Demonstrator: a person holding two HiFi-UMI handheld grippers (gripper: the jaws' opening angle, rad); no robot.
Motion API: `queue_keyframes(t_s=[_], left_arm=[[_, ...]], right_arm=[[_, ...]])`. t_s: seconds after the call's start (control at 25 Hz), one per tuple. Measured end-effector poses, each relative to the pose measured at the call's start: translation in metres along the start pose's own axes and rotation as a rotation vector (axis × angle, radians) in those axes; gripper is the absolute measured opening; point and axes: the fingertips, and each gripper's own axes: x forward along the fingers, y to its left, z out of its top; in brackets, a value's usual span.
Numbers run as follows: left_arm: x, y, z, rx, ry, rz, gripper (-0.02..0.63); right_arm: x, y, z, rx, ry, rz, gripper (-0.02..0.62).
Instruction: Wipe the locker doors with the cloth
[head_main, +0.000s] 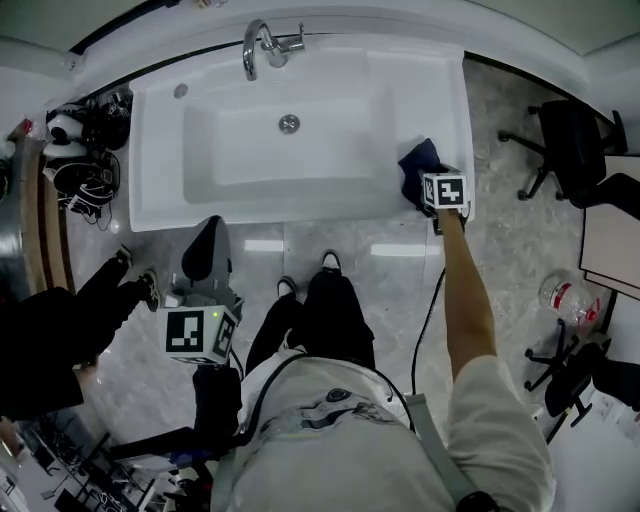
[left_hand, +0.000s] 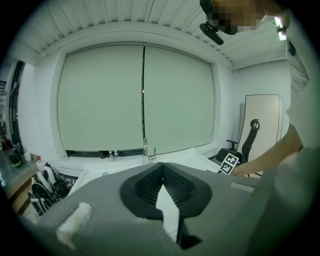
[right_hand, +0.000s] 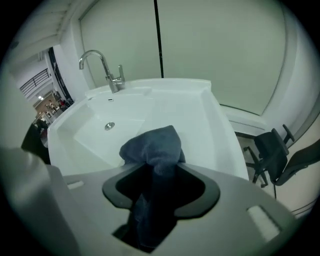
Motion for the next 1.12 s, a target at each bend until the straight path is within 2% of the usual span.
queue_keyframes(t_s=[0.08, 0.12, 0.24, 0.32, 0.6, 0.76, 0.96, 1.12], left_arm=[[0.000, 0.000, -0.003, 0.005, 0.006, -0.001, 0.003], [-0.001, 0.000, -0.005, 0.010, 0.005, -0.006, 0.003], [-0.007, -0.004, -0.009, 0.022, 0.006, -0.018, 0.003], [-0.011, -0.001, -0.009, 0.025, 0.010, -0.018, 0.003], [-0.047, 0.024, -0.021, -0.002, -0.058, 0.017, 0.003], [-0.095, 0.064, -0.038, -0.023, -0.069, 0.035, 0.003], [-0.163, 0.126, -0.071, -0.066, -0.116, 0.082, 0.003], [-0.230, 0.185, -0.107, -0.063, -0.107, 0.119, 0.002]], right_arm=[[-0.001, 0.008, 0.000, 0.003, -0.026, 0.006, 0.114], [-0.002, 0.010, 0.000, 0.009, -0.040, 0.003, 0.100], [-0.015, 0.017, 0.000, 0.053, -0.095, 0.004, 0.086], [-0.031, 0.034, 0.010, 0.075, -0.172, 0.023, 0.086], [-0.105, 0.138, 0.049, 0.073, -0.419, 0.152, 0.087], [-0.153, 0.231, 0.048, 0.050, -0.486, 0.212, 0.086], [-0.194, 0.349, 0.051, -0.058, -0.559, 0.279, 0.087], [-0.212, 0.449, 0.032, -0.063, -0.610, 0.335, 0.087]])
